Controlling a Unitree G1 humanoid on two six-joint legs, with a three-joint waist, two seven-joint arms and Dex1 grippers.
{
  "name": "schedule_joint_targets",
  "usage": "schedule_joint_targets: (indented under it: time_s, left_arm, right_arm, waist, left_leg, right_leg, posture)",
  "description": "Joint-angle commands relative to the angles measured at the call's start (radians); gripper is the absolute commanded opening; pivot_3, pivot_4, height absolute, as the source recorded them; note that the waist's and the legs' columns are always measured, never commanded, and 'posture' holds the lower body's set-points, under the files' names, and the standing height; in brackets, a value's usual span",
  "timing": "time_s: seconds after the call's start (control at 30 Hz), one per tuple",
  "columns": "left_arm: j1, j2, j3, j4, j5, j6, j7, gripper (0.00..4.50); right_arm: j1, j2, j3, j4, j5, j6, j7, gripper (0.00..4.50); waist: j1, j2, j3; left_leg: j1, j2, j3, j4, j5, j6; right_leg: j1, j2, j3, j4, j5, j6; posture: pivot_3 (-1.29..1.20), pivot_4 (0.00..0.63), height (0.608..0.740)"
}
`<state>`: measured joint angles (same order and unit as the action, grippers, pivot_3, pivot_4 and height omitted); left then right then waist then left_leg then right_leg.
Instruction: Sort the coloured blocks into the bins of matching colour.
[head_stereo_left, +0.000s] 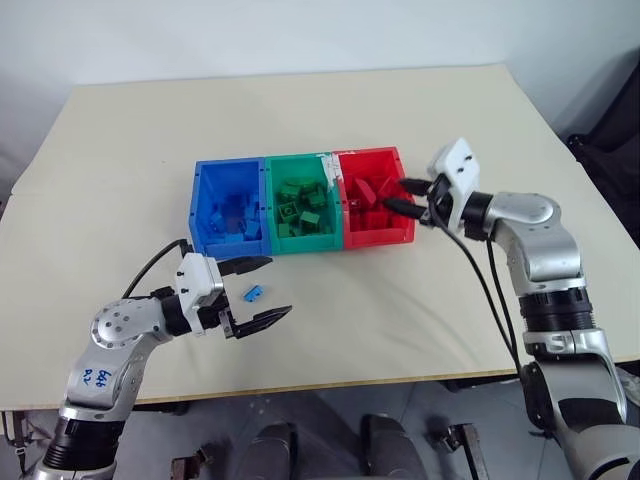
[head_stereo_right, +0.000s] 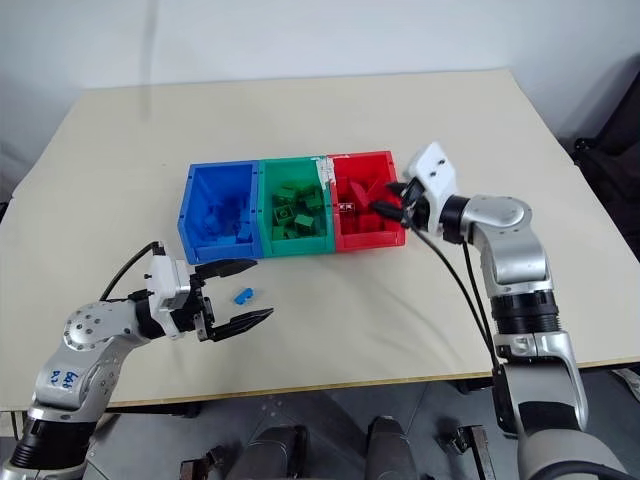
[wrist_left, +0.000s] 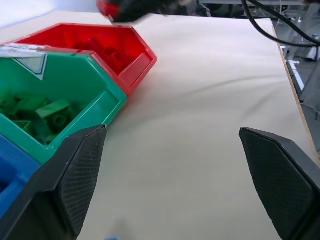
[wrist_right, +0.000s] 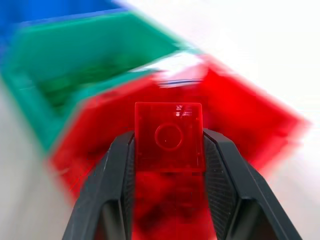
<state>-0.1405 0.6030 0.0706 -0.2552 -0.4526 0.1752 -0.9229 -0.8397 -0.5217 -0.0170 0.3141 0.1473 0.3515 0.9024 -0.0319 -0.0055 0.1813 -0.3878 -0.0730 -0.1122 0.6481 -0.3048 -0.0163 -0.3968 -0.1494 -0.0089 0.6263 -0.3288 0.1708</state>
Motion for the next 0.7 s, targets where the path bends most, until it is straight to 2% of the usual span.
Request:
schedule_joint_targets:
  time_s: [0.03,0.17,0.3,0.4,0.5,0.63,0.7]
  left_arm:
    - [-0.010,0.000,0.000,0.010,0.001,-0.012,-0.013,4.50]
    - [0.000,0.010,0.020,0.032,0.002,-0.017,-0.012,4.50]
    - [0.046,0.026,0.069,0.043,-0.004,-0.029,-0.007,4.50]
    - [0.097,0.046,0.133,0.058,-0.004,-0.041,-0.001,4.50]
    - [0.166,0.083,0.185,0.081,0.020,-0.072,-0.017,4.50]
    - [0.293,0.115,0.327,0.122,0.021,-0.126,-0.022,4.50]
    - [0.347,0.127,0.388,0.132,0.003,-0.133,-0.032,4.50]
  right_arm:
    - [-0.038,0.006,-0.025,0.046,0.002,-0.030,-0.052,1.79]
    - [-0.024,0.004,-0.005,0.045,0.010,-0.064,-0.031,3.15]
    - [0.048,-0.021,-0.007,-0.040,0.060,-0.123,0.067,4.48]
    - [0.144,-0.038,-0.026,-0.139,0.120,-0.222,0.160,4.48]
    - [0.275,-0.044,-0.065,-0.272,0.274,-0.243,0.304,4.48]
    - [0.473,-0.123,-0.043,-0.345,0.283,-0.323,0.448,4.48]
    - [0.517,-0.132,-0.052,-0.354,0.304,-0.342,0.466,4.48]
  waist:
    - [0.001,0.000,0.000]
    - [0.003,0.000,0.000]
    - [0.002,0.000,0.000]
    - [0.004,0.000,0.000]
    - [0.005,0.000,0.000]
    - [0.008,0.000,0.000]
    - [0.008,0.000,0.000]
  left_leg:
    - [0.000,0.000,0.000,0.000,0.000,0.000]
    - [0.000,0.000,0.000,0.001,0.000,0.000]
    - [-0.001,0.000,0.000,0.000,0.000,0.000]
    - [-0.001,0.000,-0.001,0.000,0.000,0.000]
    - [-0.001,0.001,-0.001,0.000,0.000,0.000]
    - [0.000,0.002,-0.001,0.001,-0.001,0.002]
    - [0.000,0.002,-0.001,0.001,-0.001,0.002]
  right_leg:
    - [0.000,0.000,0.000,0.000,0.000,0.000]
    - [0.000,0.000,0.000,0.000,0.000,0.000]
    - [0.000,0.000,0.000,0.000,0.000,0.000]
    - [0.000,0.000,0.000,0.000,0.000,0.000]
    - [0.001,0.000,0.000,-0.001,0.000,0.000]
    - [0.002,-0.001,0.000,-0.002,0.000,0.000]
    - [0.003,-0.001,0.000,-0.003,0.000,0.000]
  posture:
    - [0.00,0.150,0.740]
    - [0.00,0.150,0.740]
    - [0.00,0.150,0.740]
    - [0.00,0.150,0.740]
    - [0.00,0.150,0.740]
    - [0.00,0.150,0.740]
    - [0.00,0.150,0.740]
